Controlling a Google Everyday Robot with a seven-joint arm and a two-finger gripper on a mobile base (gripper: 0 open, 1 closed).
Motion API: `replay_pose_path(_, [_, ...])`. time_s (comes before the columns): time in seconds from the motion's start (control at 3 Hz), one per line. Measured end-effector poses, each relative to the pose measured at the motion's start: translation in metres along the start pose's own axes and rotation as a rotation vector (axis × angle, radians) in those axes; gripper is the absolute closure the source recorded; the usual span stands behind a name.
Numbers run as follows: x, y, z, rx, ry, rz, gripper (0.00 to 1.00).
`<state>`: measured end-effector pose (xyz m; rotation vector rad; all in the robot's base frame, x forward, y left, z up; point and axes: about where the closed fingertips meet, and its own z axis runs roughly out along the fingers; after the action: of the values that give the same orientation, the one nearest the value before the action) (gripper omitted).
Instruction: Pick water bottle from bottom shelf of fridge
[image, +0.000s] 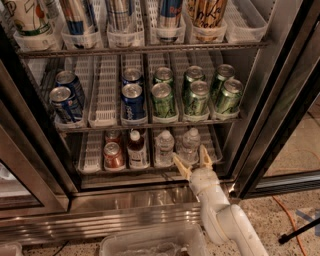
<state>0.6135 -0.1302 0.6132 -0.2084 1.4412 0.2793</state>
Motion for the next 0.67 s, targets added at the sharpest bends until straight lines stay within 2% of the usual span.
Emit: replay_pose_path(0.67, [-0.001,-0.010,0.023,0.004,0.003,-0.005,0.23])
